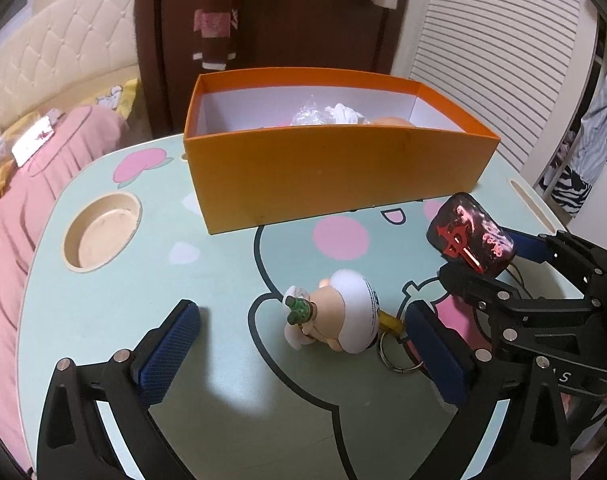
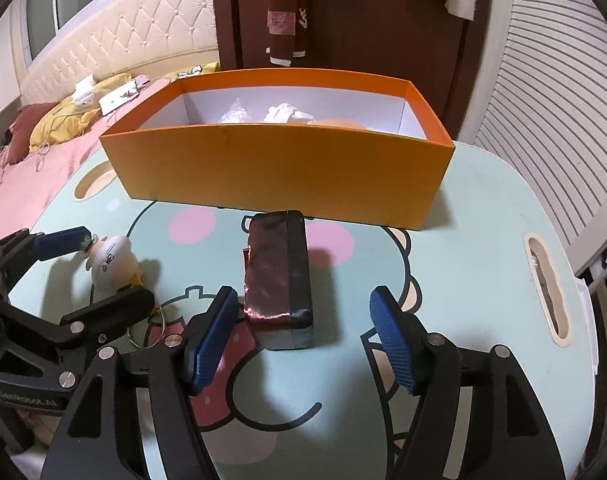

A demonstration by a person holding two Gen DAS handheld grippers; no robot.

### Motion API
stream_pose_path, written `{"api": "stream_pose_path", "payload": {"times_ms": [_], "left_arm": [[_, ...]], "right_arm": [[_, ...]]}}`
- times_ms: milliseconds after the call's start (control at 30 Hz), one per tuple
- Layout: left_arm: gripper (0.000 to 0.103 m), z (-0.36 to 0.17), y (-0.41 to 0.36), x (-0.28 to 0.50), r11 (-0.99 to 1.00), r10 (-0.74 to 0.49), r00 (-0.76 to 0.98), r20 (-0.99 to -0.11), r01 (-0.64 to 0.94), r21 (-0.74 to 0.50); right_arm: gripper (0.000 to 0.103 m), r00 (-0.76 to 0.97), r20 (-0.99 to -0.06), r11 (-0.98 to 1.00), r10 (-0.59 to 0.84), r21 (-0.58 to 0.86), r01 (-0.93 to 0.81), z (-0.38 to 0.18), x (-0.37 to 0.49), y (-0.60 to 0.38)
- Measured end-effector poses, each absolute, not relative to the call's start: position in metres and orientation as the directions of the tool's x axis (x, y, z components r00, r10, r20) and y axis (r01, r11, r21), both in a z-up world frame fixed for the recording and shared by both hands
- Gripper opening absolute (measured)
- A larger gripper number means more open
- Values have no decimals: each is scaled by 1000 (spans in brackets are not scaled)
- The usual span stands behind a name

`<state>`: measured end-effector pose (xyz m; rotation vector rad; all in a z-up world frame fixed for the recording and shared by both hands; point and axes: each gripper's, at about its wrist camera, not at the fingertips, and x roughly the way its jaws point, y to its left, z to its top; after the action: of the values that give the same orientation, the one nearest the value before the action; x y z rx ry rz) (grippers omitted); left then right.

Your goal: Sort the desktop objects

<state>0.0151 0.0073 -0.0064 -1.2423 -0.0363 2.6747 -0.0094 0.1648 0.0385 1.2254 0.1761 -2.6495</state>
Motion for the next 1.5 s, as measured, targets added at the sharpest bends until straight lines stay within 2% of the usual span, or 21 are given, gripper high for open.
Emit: {"api": "stream_pose_path", "payload": {"times_ms": [133, 500, 633, 867, 900, 933, 967, 1033, 1367, 1500], "left_arm": [[102, -6, 9, 15, -982, 176, -629, -757, -162, -95], [102, -6, 13, 16, -985, 153, -626, -764, -162, -64], [102, -6, 14, 15, -986, 145, -626, -766, -158, -58], [102, -7, 18, 16, -987, 120, -622, -774, -157, -27], [103, -7, 18, 16, -987, 121, -622, -774, -157, -28], [103, -7, 18, 15, -987, 121, -621, -774, -157, -28], [103, -7, 17, 15, -987, 121, -621, -774, -157, -28], [103, -7, 17, 15, -987, 121, -621, -774, -157, -28], [102, -3, 21, 14, -977, 182, -618, -765, -204, -67], [102, -4, 30, 8, -977, 154, -609, -778, -213, -27]], "right_arm": [[78, -629, -765, -972, -137, -18, 233, 37, -13, 166], [84, -623, -771, -972, -135, -21, 236, 36, -19, 167], [89, -613, -777, -967, -142, -23, 252, 35, -24, 166], [89, -601, -783, -959, -160, -22, 284, 35, -31, 165], [86, -603, -781, -958, -162, -23, 287, 35, -30, 165], [70, -610, -774, -956, -168, -24, 293, 37, -27, 165], [49, -618, -767, -953, -175, -24, 301, 38, -25, 165], [30, -618, -764, -951, -183, -23, 309, 40, -21, 165], [30, -606, -752, -959, -258, 123, 256, 43, -21, 191], [30, -608, -745, -958, -274, 152, 245, 45, -20, 193]]}}
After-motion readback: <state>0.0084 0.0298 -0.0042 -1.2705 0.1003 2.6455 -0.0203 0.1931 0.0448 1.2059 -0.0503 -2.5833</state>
